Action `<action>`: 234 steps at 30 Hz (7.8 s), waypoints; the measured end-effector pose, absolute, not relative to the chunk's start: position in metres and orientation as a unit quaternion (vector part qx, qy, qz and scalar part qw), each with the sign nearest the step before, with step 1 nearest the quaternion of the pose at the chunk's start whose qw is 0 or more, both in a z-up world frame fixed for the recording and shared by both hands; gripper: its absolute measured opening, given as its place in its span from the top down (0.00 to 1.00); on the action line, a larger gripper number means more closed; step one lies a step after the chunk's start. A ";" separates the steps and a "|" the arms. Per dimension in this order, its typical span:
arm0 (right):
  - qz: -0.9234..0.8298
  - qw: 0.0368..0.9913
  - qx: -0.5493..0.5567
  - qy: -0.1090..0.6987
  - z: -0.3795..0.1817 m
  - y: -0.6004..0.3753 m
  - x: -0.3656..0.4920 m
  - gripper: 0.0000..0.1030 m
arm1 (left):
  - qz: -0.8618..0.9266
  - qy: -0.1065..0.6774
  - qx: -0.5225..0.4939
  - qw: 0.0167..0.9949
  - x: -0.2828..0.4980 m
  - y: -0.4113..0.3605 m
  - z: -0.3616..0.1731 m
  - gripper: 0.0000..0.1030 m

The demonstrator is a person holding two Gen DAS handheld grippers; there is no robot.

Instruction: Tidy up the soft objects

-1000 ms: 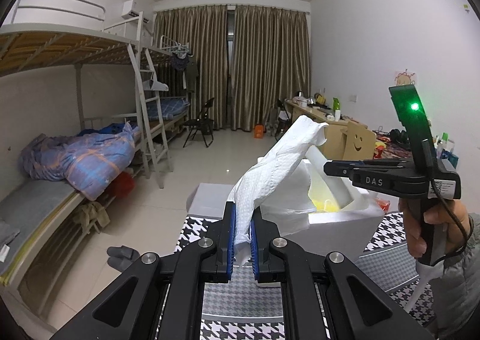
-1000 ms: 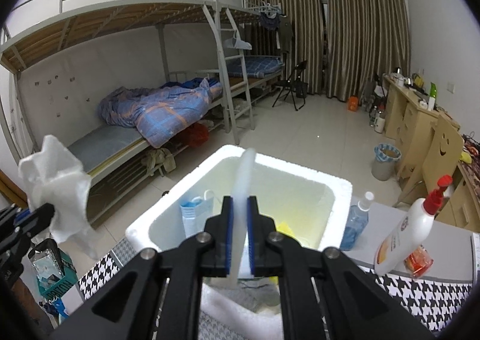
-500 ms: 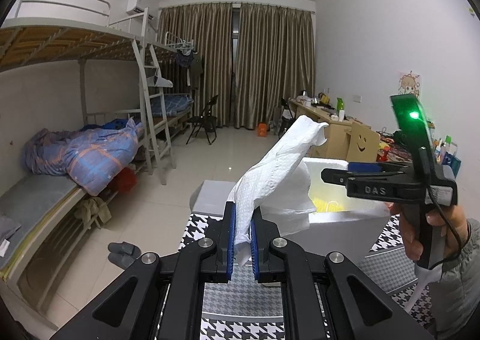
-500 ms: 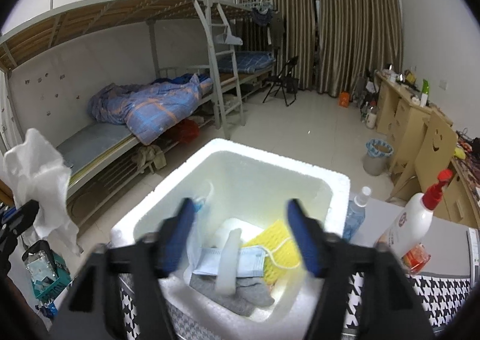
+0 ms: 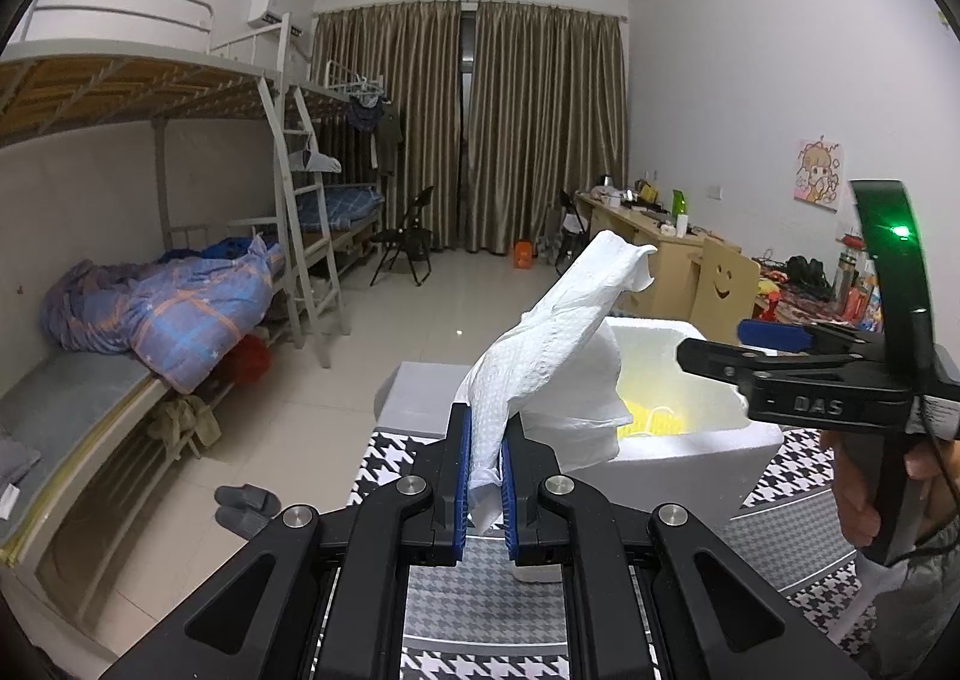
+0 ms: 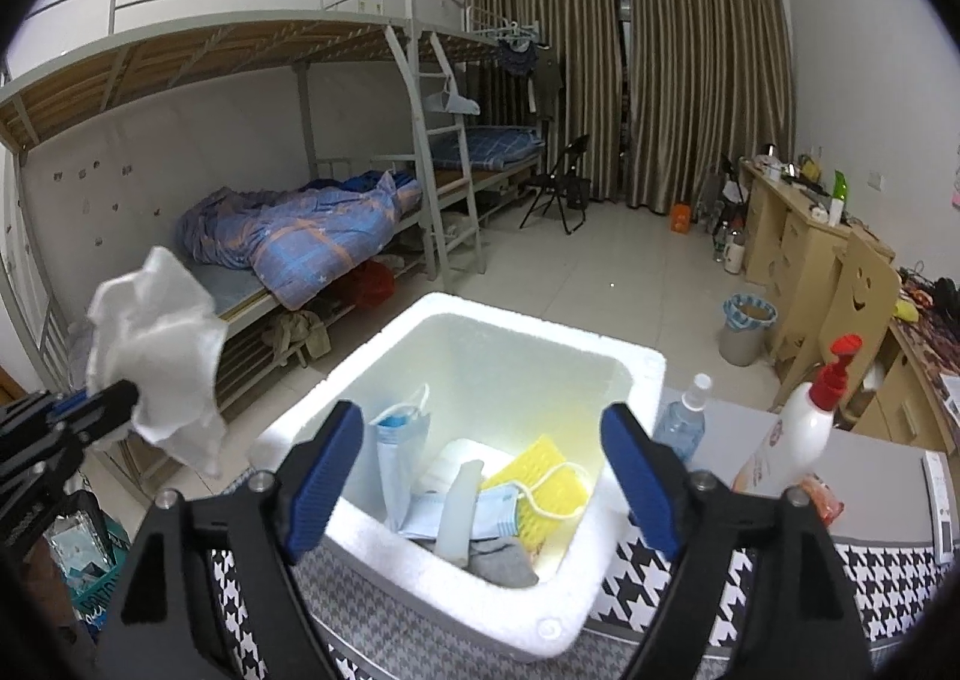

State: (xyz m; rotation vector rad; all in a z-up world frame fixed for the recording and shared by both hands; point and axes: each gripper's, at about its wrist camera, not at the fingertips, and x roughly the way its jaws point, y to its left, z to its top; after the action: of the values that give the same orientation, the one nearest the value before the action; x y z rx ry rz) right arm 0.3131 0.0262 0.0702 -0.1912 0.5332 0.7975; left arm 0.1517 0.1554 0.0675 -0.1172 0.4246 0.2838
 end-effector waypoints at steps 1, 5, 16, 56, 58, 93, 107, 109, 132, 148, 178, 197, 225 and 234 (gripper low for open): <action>0.383 0.883 -0.090 0.255 0.071 0.025 0.312 0.13 | 0.142 0.210 -0.058 0.966 0.153 0.155 0.067 0.91; 0.375 0.890 -0.086 0.247 0.073 0.015 0.307 0.09 | 0.134 0.211 -0.061 0.966 0.156 0.154 0.068 0.91; 0.366 0.895 -0.091 0.239 0.072 -0.014 0.293 0.09 | 0.114 0.216 -0.049 0.968 0.175 0.145 0.070 0.91; 0.298 0.920 -0.060 0.245 0.054 -0.105 0.283 0.09 | 0.074 0.280 -0.041 0.956 0.270 0.114 0.054 0.88; 0.295 0.921 -0.059 0.246 0.052 -0.107 0.284 0.09 | 0.071 0.284 -0.043 0.955 0.272 0.115 0.052 0.72; 0.293 0.932 -0.043 0.211 0.064 -0.131 0.240 0.09 | 0.073 0.172 -0.033 0.982 0.165 0.069 0.089 0.01; 0.292 0.939 -0.036 0.178 0.076 -0.140 0.205 0.02 | 0.070 0.141 -0.029 0.987 0.120 0.055 0.096 0.01; 0.292 0.940 -0.032 0.175 0.077 -0.143 0.200 0.02 | 0.070 0.139 -0.027 0.987 0.115 0.053 0.096 0.01; 0.278 0.953 -0.042 0.111 0.074 -0.153 0.133 0.01 | 0.078 0.110 -0.008 0.991 0.064 0.029 0.088 0.01; 0.274 0.956 -0.031 0.102 0.058 -0.165 0.122 0.01 | 0.080 0.096 -0.009 0.992 0.050 0.025 0.074 0.01; 0.248 0.963 -0.009 0.104 0.018 -0.177 0.118 0.01 | 0.068 0.105 -0.023 0.992 0.048 0.021 0.040 0.01; 0.246 0.964 -0.007 0.102 0.003 -0.176 0.108 0.01 | 0.095 0.096 -0.022 0.991 0.035 0.019 0.024 0.01; 0.232 0.967 -0.015 0.106 -0.013 -0.177 0.096 0.01 | 0.127 0.091 -0.005 0.988 0.018 0.019 0.006 0.01; 0.235 0.966 -0.021 0.106 -0.014 -0.174 0.093 0.01 | 0.123 0.091 -0.006 0.988 0.015 0.019 0.005 0.01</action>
State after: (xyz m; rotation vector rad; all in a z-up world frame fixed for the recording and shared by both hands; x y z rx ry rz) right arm 0.0934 -0.1740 -0.0143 -0.0421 0.2140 0.4759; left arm 0.0153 0.0189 0.0052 -0.0130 0.1817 0.2479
